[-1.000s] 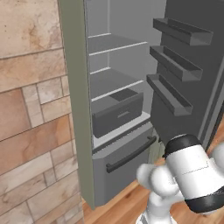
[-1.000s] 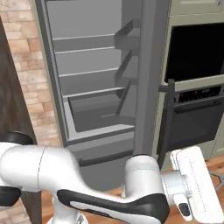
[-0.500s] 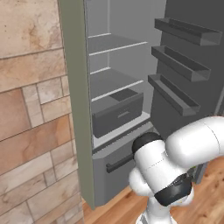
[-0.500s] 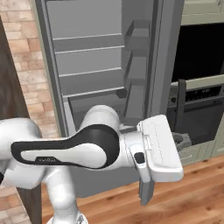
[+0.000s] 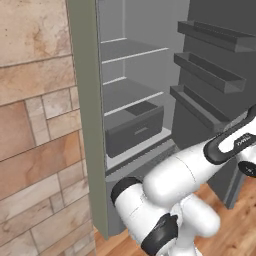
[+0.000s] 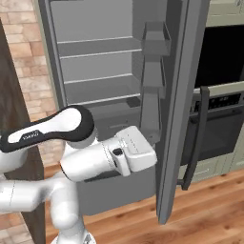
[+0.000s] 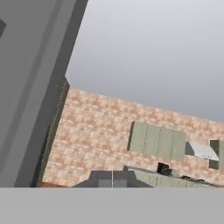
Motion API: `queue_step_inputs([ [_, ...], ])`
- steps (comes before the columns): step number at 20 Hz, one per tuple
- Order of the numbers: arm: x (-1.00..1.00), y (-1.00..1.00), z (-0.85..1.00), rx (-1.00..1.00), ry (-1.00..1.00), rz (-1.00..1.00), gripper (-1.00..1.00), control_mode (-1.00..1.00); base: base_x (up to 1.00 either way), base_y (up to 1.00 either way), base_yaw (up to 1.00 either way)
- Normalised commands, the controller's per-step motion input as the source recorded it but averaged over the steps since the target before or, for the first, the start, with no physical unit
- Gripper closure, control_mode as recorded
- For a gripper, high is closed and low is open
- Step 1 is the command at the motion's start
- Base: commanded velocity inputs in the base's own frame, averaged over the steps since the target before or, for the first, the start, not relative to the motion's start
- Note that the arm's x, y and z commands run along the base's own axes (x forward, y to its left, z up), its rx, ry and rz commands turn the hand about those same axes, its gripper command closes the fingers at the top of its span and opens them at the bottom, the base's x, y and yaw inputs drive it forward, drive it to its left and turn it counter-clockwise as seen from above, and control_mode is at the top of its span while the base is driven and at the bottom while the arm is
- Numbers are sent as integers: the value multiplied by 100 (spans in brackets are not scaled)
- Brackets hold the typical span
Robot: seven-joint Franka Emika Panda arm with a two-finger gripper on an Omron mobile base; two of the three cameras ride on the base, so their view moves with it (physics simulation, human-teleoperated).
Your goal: Place one of the steaks on the plate and the other in the bowl. Then place the bowl in the fridge.
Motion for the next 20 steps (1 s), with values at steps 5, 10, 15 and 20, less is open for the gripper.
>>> queue_step_inputs([
  [5, 20, 84, 47, 9, 51, 59, 100, -100, 0, 0, 0],
  [10, 29, 58, 61, 8, 31, 59, 100, -100, 0, 0, 0],
  [15, 9, 68, 63, 17, 32, 45, 100, -100, 0, 0, 0],
  [20, -11, 79, 52, 31, 17, 29, 100, -100, 0, 0, 0],
])
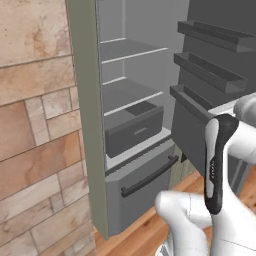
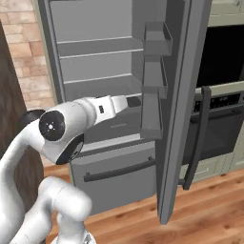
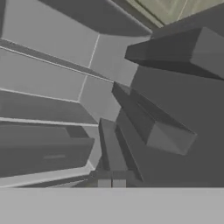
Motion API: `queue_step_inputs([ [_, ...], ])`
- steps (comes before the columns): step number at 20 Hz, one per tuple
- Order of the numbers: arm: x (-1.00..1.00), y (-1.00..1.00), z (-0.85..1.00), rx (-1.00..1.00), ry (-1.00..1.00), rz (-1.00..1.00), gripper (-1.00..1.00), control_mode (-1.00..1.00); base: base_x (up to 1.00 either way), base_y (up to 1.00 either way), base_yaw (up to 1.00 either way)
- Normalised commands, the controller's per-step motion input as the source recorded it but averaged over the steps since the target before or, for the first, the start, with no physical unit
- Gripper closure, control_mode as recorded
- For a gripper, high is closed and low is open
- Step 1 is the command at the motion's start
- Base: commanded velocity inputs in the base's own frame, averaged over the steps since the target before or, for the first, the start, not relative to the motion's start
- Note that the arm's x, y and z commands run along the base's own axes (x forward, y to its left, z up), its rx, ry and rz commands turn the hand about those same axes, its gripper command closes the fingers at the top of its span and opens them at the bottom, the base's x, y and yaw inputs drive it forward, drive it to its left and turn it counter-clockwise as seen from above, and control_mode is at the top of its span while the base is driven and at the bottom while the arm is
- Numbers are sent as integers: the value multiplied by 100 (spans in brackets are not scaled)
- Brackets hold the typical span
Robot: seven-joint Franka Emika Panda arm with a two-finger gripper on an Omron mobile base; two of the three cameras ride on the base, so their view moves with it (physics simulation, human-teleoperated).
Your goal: Place one of the steaks on the plate and the other in the bowl. Then place the bowl in the fridge.
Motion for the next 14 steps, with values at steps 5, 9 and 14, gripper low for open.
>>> queue_step_inputs([
  [5, -20, 84, 44, 37, 19, 20, 100, -100, 0, 0, 0],
  [9, -13, 18, 4, 24, 8, -10, 100, -100, 0, 0, 0],
  [14, -21, -3, -6, 6, 0, -43, 100, -100, 0, 0, 0],
])
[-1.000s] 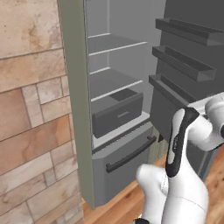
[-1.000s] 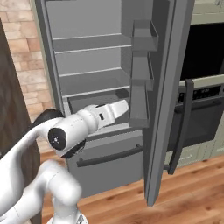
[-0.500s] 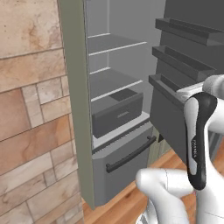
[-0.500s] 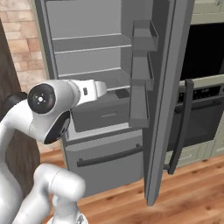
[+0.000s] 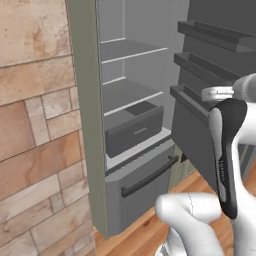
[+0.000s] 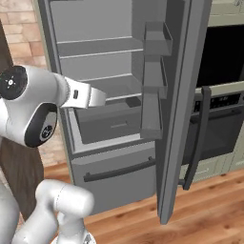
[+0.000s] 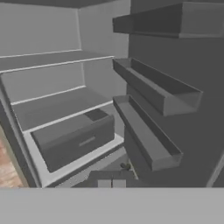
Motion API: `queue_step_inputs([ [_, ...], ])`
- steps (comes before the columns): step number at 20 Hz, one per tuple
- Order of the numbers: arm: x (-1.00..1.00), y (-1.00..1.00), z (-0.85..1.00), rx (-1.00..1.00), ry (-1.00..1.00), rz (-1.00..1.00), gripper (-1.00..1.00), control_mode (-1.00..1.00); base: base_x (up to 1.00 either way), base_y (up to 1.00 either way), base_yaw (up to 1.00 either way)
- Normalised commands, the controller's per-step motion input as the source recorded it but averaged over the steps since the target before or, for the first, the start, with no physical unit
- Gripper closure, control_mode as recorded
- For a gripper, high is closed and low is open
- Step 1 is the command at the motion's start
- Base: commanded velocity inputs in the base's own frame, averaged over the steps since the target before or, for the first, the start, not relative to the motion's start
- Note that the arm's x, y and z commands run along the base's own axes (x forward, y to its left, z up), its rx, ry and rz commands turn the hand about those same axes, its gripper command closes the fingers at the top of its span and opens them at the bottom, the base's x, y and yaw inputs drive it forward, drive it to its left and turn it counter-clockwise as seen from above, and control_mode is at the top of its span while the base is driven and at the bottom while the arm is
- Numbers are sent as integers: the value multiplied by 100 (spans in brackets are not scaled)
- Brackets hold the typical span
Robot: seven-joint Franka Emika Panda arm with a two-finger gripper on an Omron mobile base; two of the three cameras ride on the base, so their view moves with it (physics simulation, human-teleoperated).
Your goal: Place one of the steaks on the plate and the other in the bowl. Then place the bowl in the fridge.
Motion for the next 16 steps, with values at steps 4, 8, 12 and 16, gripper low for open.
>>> queue_step_inputs([
  [4, 11, -13, -24, 1, -7, -39, 100, -100, 0, 0, 0],
  [8, 59, -66, -29, 0, -3, -18, 100, -100, 0, 0, 0],
  [12, 76, -55, -5, 0, -2, -3, 100, -100, 0, 0, 0],
  [16, 73, -36, 0, 0, -13, 0, 100, -100, 0, 0, 0],
])
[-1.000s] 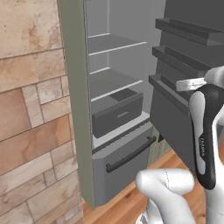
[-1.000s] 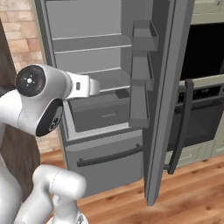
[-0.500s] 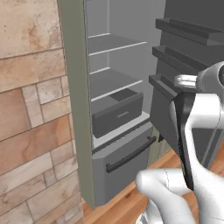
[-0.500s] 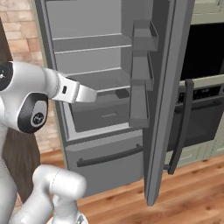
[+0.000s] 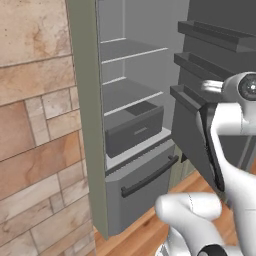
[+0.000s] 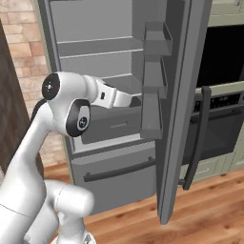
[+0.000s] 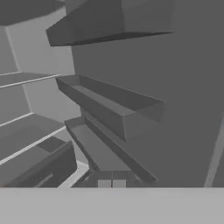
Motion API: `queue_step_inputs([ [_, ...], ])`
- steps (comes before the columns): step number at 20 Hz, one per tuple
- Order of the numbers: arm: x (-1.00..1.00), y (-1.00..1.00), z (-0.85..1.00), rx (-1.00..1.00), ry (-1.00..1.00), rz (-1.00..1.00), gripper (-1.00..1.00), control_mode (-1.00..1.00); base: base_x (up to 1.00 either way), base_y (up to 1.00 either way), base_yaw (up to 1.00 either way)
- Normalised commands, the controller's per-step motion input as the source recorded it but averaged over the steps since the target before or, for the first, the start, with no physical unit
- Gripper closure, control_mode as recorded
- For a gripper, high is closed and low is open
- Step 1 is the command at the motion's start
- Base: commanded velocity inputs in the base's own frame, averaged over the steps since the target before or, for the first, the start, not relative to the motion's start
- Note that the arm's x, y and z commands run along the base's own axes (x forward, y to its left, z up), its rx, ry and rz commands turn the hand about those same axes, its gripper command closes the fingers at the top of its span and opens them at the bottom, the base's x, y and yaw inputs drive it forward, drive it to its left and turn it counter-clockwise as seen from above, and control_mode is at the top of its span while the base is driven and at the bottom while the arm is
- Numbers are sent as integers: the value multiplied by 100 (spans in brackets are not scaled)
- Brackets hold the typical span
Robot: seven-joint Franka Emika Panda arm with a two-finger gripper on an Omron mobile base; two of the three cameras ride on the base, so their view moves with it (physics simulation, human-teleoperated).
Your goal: Place one of the steaks on the plate and the other in the bowl. Then place the bowl in the fridge.
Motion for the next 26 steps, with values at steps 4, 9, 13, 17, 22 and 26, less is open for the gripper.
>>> queue_step_inputs([
  [4, 77, -34, -9, 0, -7, 0, 100, -100, 0, 0, 0],
  [9, 84, -47, -12, 0, 0, 0, 100, -100, 0, 0, 0],
  [13, 87, -55, -8, 0, 0, 0, 100, -100, 0, 0, 0],
  [17, 87, -61, -9, 0, 0, 0, 100, -100, 0, 0, 0],
  [22, 92, -68, -6, 0, 0, 0, 100, -100, 0, 0, 0],
  [26, 81, -76, -1, 0, 0, 0, 100, -100, 0, 0, 0],
])
